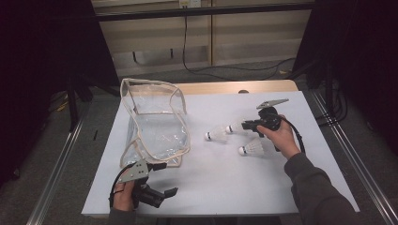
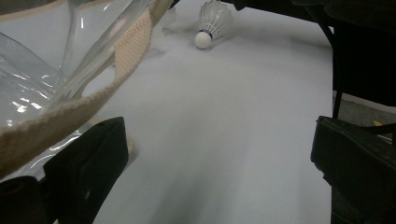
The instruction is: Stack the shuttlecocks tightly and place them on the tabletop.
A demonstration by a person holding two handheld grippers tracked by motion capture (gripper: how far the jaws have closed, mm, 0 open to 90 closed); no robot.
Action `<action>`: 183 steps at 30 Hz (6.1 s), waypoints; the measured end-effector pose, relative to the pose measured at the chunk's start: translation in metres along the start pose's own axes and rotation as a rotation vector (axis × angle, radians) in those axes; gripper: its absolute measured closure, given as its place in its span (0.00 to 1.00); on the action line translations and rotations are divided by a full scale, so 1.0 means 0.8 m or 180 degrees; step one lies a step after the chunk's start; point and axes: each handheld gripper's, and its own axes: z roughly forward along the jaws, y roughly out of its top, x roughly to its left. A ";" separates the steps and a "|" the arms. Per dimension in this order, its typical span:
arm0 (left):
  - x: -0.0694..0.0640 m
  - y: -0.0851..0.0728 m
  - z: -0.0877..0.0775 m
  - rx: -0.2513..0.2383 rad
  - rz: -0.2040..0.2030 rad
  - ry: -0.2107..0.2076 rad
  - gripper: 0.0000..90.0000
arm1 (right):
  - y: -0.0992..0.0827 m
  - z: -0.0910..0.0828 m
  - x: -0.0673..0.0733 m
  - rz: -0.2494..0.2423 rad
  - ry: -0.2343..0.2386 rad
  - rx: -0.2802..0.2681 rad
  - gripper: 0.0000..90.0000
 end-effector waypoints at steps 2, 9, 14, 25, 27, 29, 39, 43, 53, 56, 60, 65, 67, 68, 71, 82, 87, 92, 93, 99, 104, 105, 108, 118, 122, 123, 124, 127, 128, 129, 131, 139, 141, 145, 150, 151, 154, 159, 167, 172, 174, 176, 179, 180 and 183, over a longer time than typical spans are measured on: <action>0.000 0.000 0.000 -0.0003 0.0000 0.0002 0.05 | -0.002 0.000 0.000 0.0009 0.0017 0.0016 0.93; 0.000 0.000 0.000 -0.0002 0.0002 0.0002 0.05 | -0.005 0.001 0.001 0.0078 0.0068 0.0034 0.97; 0.000 0.000 0.000 -0.0017 -0.0009 -0.0006 0.05 | -0.005 0.002 0.000 0.0083 0.0090 0.0036 0.99; 0.000 0.000 -0.001 0.0001 0.0005 0.0010 0.05 | -0.002 -0.001 0.006 -0.0017 0.0126 0.0024 1.00; 0.000 0.000 -0.001 -0.0002 0.0008 0.0009 0.05 | -0.002 -0.003 0.006 -0.0037 0.0128 0.0027 1.00; 0.000 0.000 -0.001 -0.0002 0.0006 0.0011 0.05 | -0.002 -0.005 0.006 -0.0035 0.0132 0.0018 1.00; -0.001 0.001 -0.001 -0.0006 0.0013 0.0004 0.05 | 0.000 -0.013 0.005 -0.0050 0.0142 0.0004 1.00; -0.001 0.002 -0.001 -0.0017 0.0019 -0.0001 0.05 | -0.005 -0.009 0.002 0.0032 0.0114 -0.0003 0.97; 0.000 0.001 -0.001 -0.0015 0.0011 -0.0008 0.05 | -0.010 0.008 0.002 0.0098 0.0139 0.0111 0.95; 0.000 0.001 -0.001 -0.0008 0.0009 -0.0009 0.05 | -0.009 0.008 0.004 0.0041 0.0144 0.0118 0.99; 0.000 0.001 -0.001 -0.0011 0.0006 -0.0008 0.05 | -0.006 0.003 0.004 -0.0010 0.0151 0.0068 1.00; 0.000 0.001 0.000 -0.0011 0.0002 -0.0009 0.05 | -0.002 -0.005 0.003 -0.0015 0.0164 0.0025 1.00; 0.000 0.001 0.000 -0.0010 0.0003 -0.0006 0.05 | 0.000 -0.006 0.003 -0.0028 0.0178 0.0037 1.00; 0.000 0.001 0.000 -0.0012 0.0003 -0.0006 0.05 | 0.001 -0.007 0.004 -0.0026 0.0178 0.0041 1.00; 0.000 0.001 0.000 -0.0017 0.0003 -0.0010 0.05 | 0.005 -0.008 0.006 -0.0047 0.0211 0.0048 1.00; 0.000 0.001 0.000 -0.0011 0.0004 -0.0009 0.05 | 0.012 -0.003 0.017 -0.0125 0.0291 0.0088 1.00; 0.000 0.001 -0.001 -0.0009 0.0013 -0.0005 0.05 | 0.014 -0.002 0.021 -0.0170 0.0329 0.0122 1.00; 0.000 0.001 -0.001 -0.0015 0.0011 -0.0010 0.05 | 0.017 -0.001 0.028 -0.0233 0.0367 0.0132 1.00; 0.000 0.001 -0.001 -0.0015 0.0008 -0.0009 0.05 | 0.018 -0.001 0.029 -0.0235 0.0369 0.0139 1.00; -0.001 0.001 0.000 -0.0013 0.0007 -0.0012 0.05 | 0.021 -0.001 0.033 -0.0269 0.0395 0.0124 1.00; -0.001 0.001 0.000 -0.0016 0.0001 -0.0016 0.05 | 0.023 0.002 0.036 -0.0291 0.0427 0.0132 1.00; -0.001 0.001 0.000 -0.0015 0.0003 -0.0015 0.05 | 0.023 0.002 0.037 -0.0295 0.0421 0.0135 1.00; -0.001 0.001 0.000 -0.0015 0.0003 -0.0016 0.05 | 0.023 0.005 0.038 -0.0319 0.0427 0.0157 1.00; -0.001 0.001 -0.001 -0.0021 0.0008 -0.0017 0.05 | 0.025 0.011 0.044 -0.0365 0.0457 0.0200 1.00; -0.001 0.001 0.000 -0.0012 0.0005 -0.0015 0.04 | 0.024 0.014 0.044 -0.0362 0.0479 0.0221 1.00; -0.001 0.001 0.000 -0.0011 0.0005 -0.0013 0.05 | 0.024 0.015 0.044 -0.0360 0.0486 0.0228 1.00; -0.001 0.001 0.000 -0.0013 0.0005 -0.0016 0.05 | 0.024 0.015 0.044 -0.0357 0.0492 0.0228 1.00; -0.001 0.001 0.000 -0.0013 0.0005 -0.0016 0.05 | 0.024 0.017 0.044 -0.0361 0.0493 0.0232 1.00; -0.001 0.001 0.000 -0.0012 0.0004 -0.0014 0.05 | 0.024 0.017 0.045 -0.0366 0.0493 0.0239 1.00; 0.000 0.001 0.000 -0.0013 0.0005 -0.0014 0.05 | 0.024 0.018 0.045 -0.0369 0.0486 0.0247 1.00; -0.001 0.001 0.000 -0.0013 0.0006 -0.0015 0.05 | 0.023 0.018 0.045 -0.0370 0.0489 0.0253 1.00; -0.001 0.001 -0.001 -0.0011 0.0004 -0.0015 0.05 | 0.023 0.020 0.046 -0.0386 0.0508 0.0228 1.00; 0.000 0.001 -0.001 -0.0011 0.0008 -0.0014 0.05 | 0.023 0.021 0.047 -0.0397 0.0508 0.0237 1.00; 0.000 0.001 0.000 -0.0010 0.0009 -0.0016 0.05 | 0.023 0.023 0.048 -0.0416 0.0515 0.0249 1.00; 0.000 0.001 -0.001 -0.0013 0.0011 -0.0014 0.05 | 0.024 0.024 0.049 -0.0412 0.0526 0.0250 1.00; 0.000 0.001 -0.001 -0.0011 0.0007 -0.0016 0.05 | 0.024 0.024 0.049 -0.0416 0.0531 0.0251 1.00; 0.000 0.001 -0.001 -0.0015 0.0009 -0.0016 0.05 | 0.024 0.024 0.050 -0.0415 0.0553 0.0234 1.00; 0.000 0.001 -0.001 -0.0012 0.0009 -0.0017 0.05 | 0.024 0.026 0.051 -0.0417 0.0552 0.0249 1.00; 0.000 0.001 -0.001 -0.0017 0.0008 -0.0020 0.05 | 0.024 0.028 0.051 -0.0442 0.0545 0.0261 1.00; 0.000 0.001 -0.001 -0.0017 0.0010 -0.0023 0.05 | 0.023 0.032 0.052 -0.0443 0.0539 0.0277 1.00; 0.000 0.001 -0.001 -0.0017 0.0009 -0.0022 0.05 | 0.023 0.033 0.053 -0.0451 0.0538 0.0297 1.00; 0.000 0.001 -0.001 -0.0021 0.0007 -0.0024 0.05 | 0.023 0.035 0.054 -0.0467 0.0548 0.0305 1.00; 0.000 0.001 -0.001 -0.0014 0.0010 -0.0022 0.05 | 0.023 0.036 0.055 -0.0470 0.0553 0.0310 1.00; -0.001 0.001 -0.001 -0.0013 0.0009 -0.0023 0.05 | 0.023 0.036 0.055 -0.0472 0.0549 0.0310 1.00; 0.000 0.001 -0.001 -0.0019 0.0005 -0.0028 0.05 | 0.023 0.037 0.055 -0.0471 0.0545 0.0309 0.99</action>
